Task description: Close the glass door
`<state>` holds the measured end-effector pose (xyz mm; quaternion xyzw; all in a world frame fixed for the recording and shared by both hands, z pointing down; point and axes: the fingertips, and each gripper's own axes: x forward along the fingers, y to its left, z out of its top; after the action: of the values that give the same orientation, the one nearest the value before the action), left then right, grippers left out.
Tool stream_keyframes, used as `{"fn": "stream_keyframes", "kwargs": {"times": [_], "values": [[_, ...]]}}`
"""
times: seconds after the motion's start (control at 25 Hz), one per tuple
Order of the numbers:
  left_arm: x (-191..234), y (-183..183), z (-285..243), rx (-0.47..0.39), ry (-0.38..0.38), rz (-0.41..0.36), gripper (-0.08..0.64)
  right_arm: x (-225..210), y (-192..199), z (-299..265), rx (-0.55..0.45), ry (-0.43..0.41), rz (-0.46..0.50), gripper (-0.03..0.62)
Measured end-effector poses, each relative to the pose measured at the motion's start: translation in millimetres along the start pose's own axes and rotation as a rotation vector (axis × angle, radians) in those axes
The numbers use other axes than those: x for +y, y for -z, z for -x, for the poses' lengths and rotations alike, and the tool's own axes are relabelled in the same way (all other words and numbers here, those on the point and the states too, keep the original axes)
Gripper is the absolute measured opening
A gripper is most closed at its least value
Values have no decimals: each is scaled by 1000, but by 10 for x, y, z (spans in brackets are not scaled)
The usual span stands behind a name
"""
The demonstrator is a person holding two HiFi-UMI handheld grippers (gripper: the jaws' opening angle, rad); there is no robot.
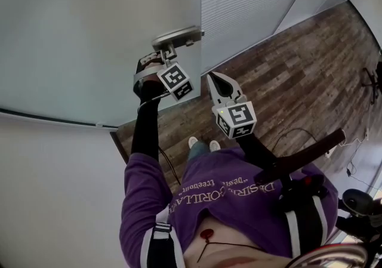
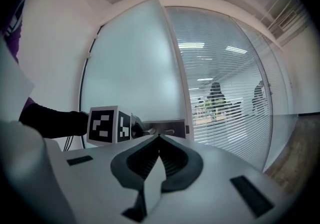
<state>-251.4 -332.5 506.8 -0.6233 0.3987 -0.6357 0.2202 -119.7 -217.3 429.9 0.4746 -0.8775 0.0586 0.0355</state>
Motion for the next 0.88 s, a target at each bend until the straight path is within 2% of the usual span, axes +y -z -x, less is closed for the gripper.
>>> {"fn": "stream_keyframes", "kwargs": {"times": [0.24, 0.52, 0.88], "values": [[180, 20, -292, -1, -3, 1, 43, -27, -98, -433, -3, 35, -6, -11], [206, 15, -391, -26, -9, 6, 40, 51, -41, -582, -8, 54, -5, -11], [328, 31, -534, -19, -5, 28, 37, 40, -49, -704, -21, 84, 5, -11]]}}
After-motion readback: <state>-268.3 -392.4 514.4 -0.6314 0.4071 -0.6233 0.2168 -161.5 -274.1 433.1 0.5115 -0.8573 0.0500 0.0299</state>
